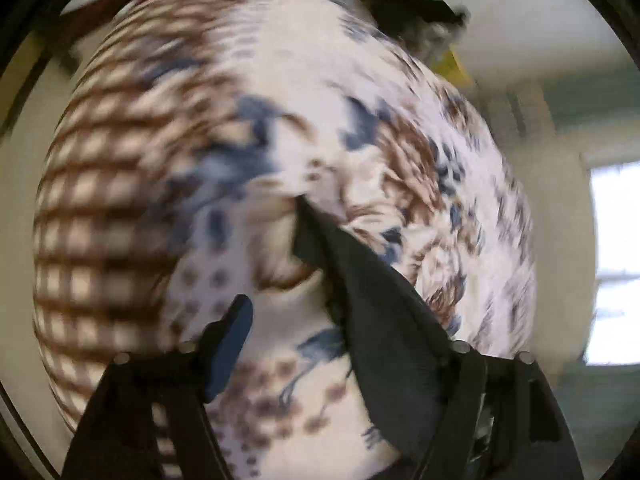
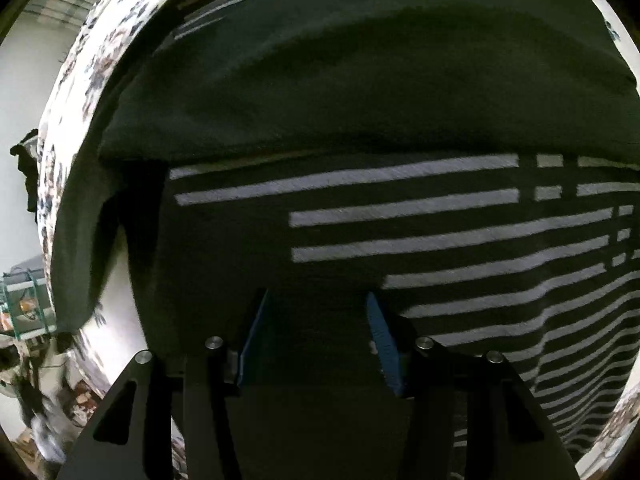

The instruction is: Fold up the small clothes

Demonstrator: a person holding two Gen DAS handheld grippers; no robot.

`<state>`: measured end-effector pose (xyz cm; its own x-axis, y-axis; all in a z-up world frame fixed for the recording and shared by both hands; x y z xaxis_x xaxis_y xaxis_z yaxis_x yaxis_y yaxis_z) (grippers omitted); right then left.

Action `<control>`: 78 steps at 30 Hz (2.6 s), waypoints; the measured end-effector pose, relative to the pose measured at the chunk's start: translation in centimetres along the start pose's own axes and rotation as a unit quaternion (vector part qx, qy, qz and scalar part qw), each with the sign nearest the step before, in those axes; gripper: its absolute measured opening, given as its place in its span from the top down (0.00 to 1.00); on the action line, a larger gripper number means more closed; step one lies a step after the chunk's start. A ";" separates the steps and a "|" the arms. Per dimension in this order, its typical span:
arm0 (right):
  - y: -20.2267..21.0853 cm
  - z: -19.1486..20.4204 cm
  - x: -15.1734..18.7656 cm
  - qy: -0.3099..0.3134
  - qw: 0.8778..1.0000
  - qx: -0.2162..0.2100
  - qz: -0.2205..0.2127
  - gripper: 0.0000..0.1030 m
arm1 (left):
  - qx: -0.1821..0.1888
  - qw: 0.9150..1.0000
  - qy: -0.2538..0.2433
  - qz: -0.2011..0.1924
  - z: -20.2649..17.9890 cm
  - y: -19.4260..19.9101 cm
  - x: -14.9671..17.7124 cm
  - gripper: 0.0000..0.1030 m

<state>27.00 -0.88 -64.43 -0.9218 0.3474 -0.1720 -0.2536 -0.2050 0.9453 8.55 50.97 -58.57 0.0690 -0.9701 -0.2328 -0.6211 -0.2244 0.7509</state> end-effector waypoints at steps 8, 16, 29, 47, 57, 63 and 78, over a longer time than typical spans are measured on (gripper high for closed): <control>0.4 -0.5 -1.6 -0.011 1.000 0.004 -0.010 0.49 | 0.005 0.999 0.034 0.021 -1.4 -5.8 0.3 0.30; 0.4 -1.7 -2.6 -0.052 0.998 0.014 -0.025 0.49 | -0.084 0.988 -0.127 -0.033 -7.2 -8.1 -0.7 0.87; 3.9 -6.8 -6.7 -0.002 0.990 0.117 -0.083 0.23 | 0.038 0.913 -0.393 -0.104 -24.9 1.6 8.8 0.89; 12.0 -26.7 -6.4 -0.136 0.979 0.129 -0.082 0.22 | 0.282 0.693 -0.627 0.219 -35.4 5.4 60.1 0.90; 15.9 -33.6 -1.8 -0.204 0.969 0.122 -0.062 0.22 | 0.239 0.658 -0.680 0.216 -31.1 5.7 62.3 0.00; 19.4 -33.6 -5.6 -0.217 0.968 0.063 -0.108 0.22 | 0.112 0.690 -0.701 0.140 -25.3 2.4 49.9 0.00; 5.9 -20.3 -18.2 0.161 0.982 0.092 0.027 0.55 | -0.063 0.737 -0.658 0.143 -11.8 -4.0 37.8 0.00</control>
<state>36.29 -26.97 -61.32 -0.9849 0.0269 -0.1712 -0.1721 -0.0364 0.9844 22.85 14.14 -63.08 -0.9182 -0.0692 -0.3900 -0.3809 -0.1155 0.9174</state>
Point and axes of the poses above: each gripper's, at about its wrist camera, not at the fingertips, and y roughly against the way its jaws point, z to its left, x to its underside, the point moved 2 cm from there along -y, roughly the way its jaws point, and after that the axes turned 14 degrees about -z, right-handed, at the moved point
